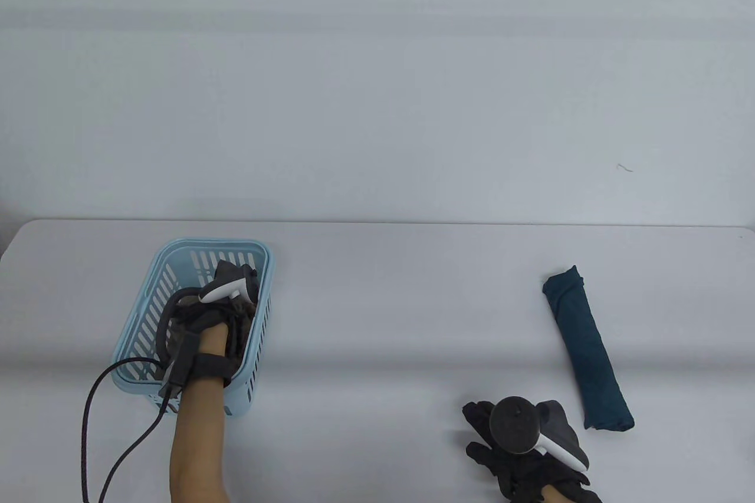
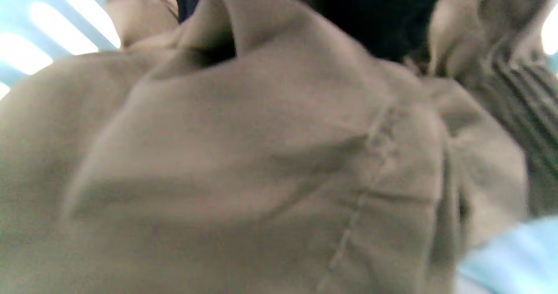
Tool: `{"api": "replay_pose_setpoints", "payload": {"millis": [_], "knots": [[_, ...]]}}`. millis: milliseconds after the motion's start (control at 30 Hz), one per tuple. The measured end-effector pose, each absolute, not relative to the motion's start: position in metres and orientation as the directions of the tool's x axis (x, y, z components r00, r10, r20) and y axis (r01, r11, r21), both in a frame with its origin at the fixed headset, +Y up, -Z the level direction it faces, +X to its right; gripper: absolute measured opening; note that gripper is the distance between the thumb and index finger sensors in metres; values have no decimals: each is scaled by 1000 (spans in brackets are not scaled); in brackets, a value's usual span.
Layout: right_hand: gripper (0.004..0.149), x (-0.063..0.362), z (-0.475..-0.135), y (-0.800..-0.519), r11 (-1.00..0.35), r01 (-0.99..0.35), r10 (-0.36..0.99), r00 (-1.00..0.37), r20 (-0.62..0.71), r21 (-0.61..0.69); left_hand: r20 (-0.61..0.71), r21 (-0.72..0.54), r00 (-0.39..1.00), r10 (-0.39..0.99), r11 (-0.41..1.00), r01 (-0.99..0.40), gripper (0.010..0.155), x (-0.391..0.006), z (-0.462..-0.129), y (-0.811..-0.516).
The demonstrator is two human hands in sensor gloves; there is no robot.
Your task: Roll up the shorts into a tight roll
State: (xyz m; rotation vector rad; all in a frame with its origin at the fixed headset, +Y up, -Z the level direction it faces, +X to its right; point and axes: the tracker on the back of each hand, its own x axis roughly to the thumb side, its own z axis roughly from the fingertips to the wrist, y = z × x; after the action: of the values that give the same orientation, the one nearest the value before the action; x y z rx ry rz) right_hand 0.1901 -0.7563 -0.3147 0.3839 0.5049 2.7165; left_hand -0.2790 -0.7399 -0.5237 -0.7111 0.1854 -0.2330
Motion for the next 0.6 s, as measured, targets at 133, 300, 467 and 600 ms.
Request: {"api": "replay_pose_setpoints", "payload": {"millis": [133,300,467,600], "knots": [[65,191,-314,-756,-872,-286,384,-903,194,397,-87,-582,954,-286,792,185,42,-278,-525,-731],[64,192,-315,-754,-867,-299,397,-898,188,399,-146,-480,960,-241,865,144,40,-283,-525,-703],[64,191,-316,-753,-866,-308,405,-894,190,393,-175,-288,968,-179,950,124,40,-282,-514,-649],[64,191,-316,-749,-866,-321,415,-889,194,384,-175,-111,980,-99,991,80,40,-278,-496,-600]]}}
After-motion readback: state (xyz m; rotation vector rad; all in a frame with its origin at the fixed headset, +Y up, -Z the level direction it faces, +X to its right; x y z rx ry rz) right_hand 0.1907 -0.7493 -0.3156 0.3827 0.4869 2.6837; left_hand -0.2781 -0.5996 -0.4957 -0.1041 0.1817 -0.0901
